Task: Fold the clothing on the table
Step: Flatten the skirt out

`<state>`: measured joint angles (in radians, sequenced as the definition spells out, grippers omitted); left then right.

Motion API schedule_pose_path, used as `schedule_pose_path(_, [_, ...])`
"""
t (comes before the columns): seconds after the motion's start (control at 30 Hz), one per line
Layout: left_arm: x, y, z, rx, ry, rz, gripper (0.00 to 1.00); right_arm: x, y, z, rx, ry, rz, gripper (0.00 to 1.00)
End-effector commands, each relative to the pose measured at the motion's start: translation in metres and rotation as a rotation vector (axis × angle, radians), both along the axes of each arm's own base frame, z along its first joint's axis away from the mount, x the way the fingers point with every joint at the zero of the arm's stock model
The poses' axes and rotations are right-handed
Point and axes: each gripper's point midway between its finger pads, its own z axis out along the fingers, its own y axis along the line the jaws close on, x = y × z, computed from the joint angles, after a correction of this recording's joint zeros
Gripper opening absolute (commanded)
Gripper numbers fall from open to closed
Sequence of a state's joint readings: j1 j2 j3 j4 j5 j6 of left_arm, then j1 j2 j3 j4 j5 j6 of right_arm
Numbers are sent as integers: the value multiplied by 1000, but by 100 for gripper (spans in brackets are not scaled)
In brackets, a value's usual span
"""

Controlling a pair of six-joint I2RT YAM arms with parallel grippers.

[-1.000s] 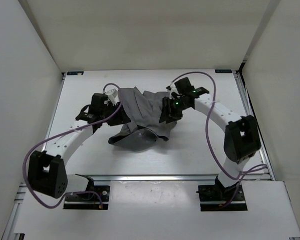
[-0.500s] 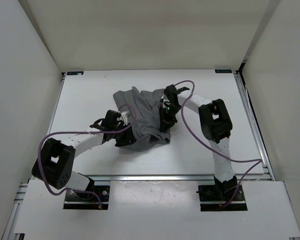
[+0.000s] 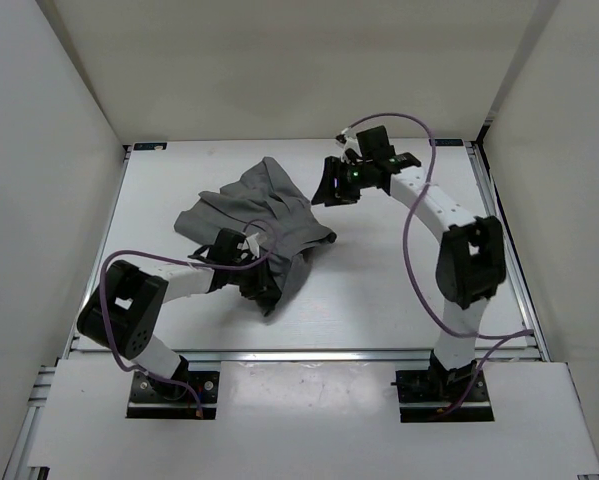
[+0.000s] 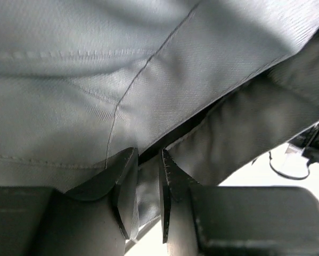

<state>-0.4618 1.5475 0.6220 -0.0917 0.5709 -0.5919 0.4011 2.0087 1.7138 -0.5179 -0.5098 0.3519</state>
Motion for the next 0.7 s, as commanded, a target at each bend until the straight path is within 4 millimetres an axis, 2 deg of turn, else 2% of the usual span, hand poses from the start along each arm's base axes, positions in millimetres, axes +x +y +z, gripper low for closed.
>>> schedule_pose_path(0.0, [20, -11, 23, -79, -72, 8, 33, -48, 0, 22, 0, 11, 34, 56])
schedule_pose_path(0.07, [22, -15, 24, -85, -66, 10, 32, -92, -6, -2, -6, 159, 41, 55])
schedule_pose_path(0.1, [26, -19, 24, -98, -76, 11, 34, -108, -8, -10, 0, 203, 37, 55])
schedule_pose_path(0.13, [29, -26, 28, -108, -82, 3, 34, -116, -4, -11, 22, 214, 50, 55])
schedule_pose_path(0.2, [33, -36, 30, -123, -81, -9, 34, -136, -10, -25, 10, 261, 33, 55])
schedule_pose_path(0.3, [35, -54, 32, -142, -71, -34, 33, -146, -14, -35, 0, 307, 11, 54])
schedule_pose_path(0.4, [37, -72, 37, -166, -70, -65, 33, -147, -12, -38, 26, 314, 5, 54])
schedule_pose_path(0.43, [33, -74, 32, -160, -52, -73, 33, -144, -13, -41, 33, 331, -24, 54])
schedule_pose_path(0.6, [34, -83, 35, -175, -57, -78, 33, -135, -1, -27, 146, 329, -57, 54])
schedule_pose_path(0.67, [34, -89, 39, -196, -53, -86, 33, -136, 1, -28, 155, 331, -70, 55])
